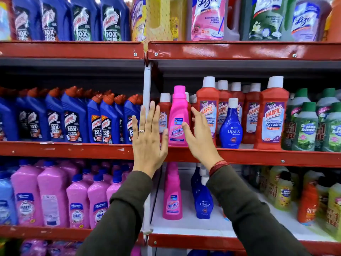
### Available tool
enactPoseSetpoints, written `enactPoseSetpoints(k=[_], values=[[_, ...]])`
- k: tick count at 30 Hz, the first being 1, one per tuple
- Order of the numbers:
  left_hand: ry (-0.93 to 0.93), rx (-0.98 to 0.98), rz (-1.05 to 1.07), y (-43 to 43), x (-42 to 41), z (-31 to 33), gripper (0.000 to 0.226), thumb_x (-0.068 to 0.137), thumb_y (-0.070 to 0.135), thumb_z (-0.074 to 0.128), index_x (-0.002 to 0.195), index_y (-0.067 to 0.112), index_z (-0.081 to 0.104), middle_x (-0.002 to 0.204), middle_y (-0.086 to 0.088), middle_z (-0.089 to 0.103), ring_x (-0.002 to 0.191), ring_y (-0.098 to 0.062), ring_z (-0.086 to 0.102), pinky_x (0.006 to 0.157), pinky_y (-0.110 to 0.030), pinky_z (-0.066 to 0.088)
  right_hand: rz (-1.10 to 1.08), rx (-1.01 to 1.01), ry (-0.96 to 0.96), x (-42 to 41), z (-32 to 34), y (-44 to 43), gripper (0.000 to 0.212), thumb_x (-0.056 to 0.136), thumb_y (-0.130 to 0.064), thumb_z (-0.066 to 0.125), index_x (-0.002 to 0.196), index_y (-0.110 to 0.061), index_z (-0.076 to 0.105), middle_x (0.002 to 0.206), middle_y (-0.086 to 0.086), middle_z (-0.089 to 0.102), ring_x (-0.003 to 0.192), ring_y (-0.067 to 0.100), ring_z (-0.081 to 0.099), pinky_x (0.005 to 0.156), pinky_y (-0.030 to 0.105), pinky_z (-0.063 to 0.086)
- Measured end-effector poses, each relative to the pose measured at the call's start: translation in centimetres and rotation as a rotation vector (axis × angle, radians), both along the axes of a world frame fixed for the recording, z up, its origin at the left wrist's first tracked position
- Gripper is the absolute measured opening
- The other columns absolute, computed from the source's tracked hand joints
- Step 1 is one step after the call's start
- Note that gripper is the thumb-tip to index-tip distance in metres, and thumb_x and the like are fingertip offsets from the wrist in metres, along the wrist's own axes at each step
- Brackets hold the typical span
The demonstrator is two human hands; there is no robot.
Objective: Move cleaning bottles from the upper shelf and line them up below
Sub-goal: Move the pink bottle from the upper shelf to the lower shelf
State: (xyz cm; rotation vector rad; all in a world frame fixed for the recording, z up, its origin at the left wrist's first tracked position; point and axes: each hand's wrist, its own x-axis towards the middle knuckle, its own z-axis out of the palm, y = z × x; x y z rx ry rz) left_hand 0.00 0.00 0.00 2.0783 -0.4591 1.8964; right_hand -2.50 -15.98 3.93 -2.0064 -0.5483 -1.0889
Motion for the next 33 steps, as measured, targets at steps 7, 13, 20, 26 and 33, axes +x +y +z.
enactPoseSetpoints(k=[7, 13, 20, 26, 33], values=[[0.129, -0.011, -0.002, 2.9, 2.6, -3.2, 0.064, 0.111, 0.031, 0.034, 0.168, 0.002, 0.038, 0.177, -0.014, 0.032, 0.166, -0.036, 0.022, 0.138, -0.043, -0.003, -0.01, 0.162, 0.28, 2.5, 2.1, 1.8, 0.061, 0.1, -0.027, 0.049, 0.154, -0.006, 0.027, 0.154, 0.016, 0.041, 0.142, 0.029, 0.041, 0.119, 0.041, 0.034], [0.117, 0.007, 0.024, 1.9, 4.7, -5.2, 0.063, 0.113, 0.03, 0.032, 0.169, 0.002, 0.034, 0.18, -0.013, 0.025, 0.168, -0.03, 0.019, 0.137, -0.048, 0.006, 0.049, 0.221, 0.382, 3.8, 1.2, 1.7, 0.052, 0.1, -0.023, 0.052, 0.146, -0.008, 0.035, 0.138, 0.013, 0.059, 0.119, 0.028, 0.063, 0.088, 0.031, 0.053], [0.06, 0.036, 0.124, 1.8, 6.0, -5.8, 0.062, 0.113, 0.03, 0.032, 0.168, 0.002, 0.037, 0.178, -0.013, 0.031, 0.166, -0.029, 0.021, 0.137, -0.044, 0.002, 0.179, 0.385, 0.346, 4.1, 0.4, 1.4, 0.048, 0.098, -0.019, 0.059, 0.142, -0.011, 0.041, 0.123, 0.003, 0.06, 0.106, 0.017, 0.064, 0.078, 0.019, 0.056], [0.068, 0.027, 0.135, 1.7, 6.0, -5.9, 0.062, 0.113, 0.03, 0.032, 0.168, 0.002, 0.038, 0.177, -0.013, 0.032, 0.165, -0.029, 0.021, 0.133, -0.054, 0.018, 0.242, 0.457, 0.281, 3.7, 0.7, 1.3, 0.047, 0.097, -0.021, 0.061, 0.141, -0.014, 0.044, 0.13, 0.006, 0.062, 0.112, 0.021, 0.067, 0.087, 0.031, 0.059], [0.046, 0.027, 0.161, 1.7, 5.9, -5.8, 0.063, 0.112, 0.03, 0.03, 0.167, 0.0, 0.04, 0.176, -0.014, 0.034, 0.164, -0.03, 0.02, 0.137, -0.042, -0.003, 0.332, 0.557, 0.227, 1.9, 2.3, 0.7, 0.042, 0.098, -0.023, 0.059, 0.138, -0.013, 0.048, 0.131, 0.007, 0.063, 0.113, 0.02, 0.067, 0.085, 0.028, 0.059]])
